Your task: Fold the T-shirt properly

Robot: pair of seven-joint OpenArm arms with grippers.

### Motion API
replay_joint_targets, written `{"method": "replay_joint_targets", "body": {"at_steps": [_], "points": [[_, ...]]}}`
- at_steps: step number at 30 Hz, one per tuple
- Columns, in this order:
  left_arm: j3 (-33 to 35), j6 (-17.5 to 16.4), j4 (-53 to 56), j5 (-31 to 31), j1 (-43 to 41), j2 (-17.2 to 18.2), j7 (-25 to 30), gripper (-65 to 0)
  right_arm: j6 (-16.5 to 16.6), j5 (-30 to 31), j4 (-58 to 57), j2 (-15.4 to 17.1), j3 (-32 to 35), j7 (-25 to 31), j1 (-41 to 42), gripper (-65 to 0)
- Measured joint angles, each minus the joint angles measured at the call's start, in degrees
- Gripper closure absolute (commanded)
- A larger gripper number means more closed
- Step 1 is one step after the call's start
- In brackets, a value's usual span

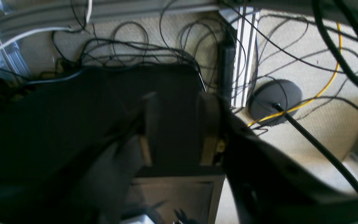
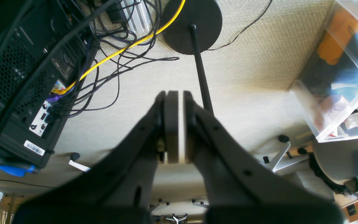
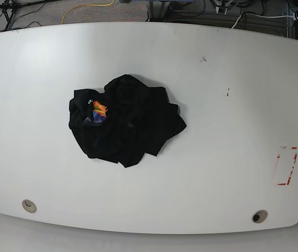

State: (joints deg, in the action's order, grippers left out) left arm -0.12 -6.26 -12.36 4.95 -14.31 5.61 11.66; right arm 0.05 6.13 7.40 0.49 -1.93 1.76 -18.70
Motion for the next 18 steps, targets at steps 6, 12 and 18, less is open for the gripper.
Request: {"method": "replay_joint_targets", "body": {"at_steps": [6,12,18], "points": [[0.0,0.0,-0.1,0.0,-0.6,0.0,0.2,-24.3,0.0,0.0,0.1,0.0,0.0,0.0,-0.1,-1.5],[0.0,-0.2,-0.2,0.0,-0.9,0.0,0.4,-30.1,0.0,0.0,0.3,0.1,-0.1,0.2,-0.5,-1.8],[0.0,-0.2,-1.0,0.0,-1.0,0.0,0.4,-33.9,0.0,0.0,0.9,0.2,-0.2,0.2,-0.9,-2.1]]}}
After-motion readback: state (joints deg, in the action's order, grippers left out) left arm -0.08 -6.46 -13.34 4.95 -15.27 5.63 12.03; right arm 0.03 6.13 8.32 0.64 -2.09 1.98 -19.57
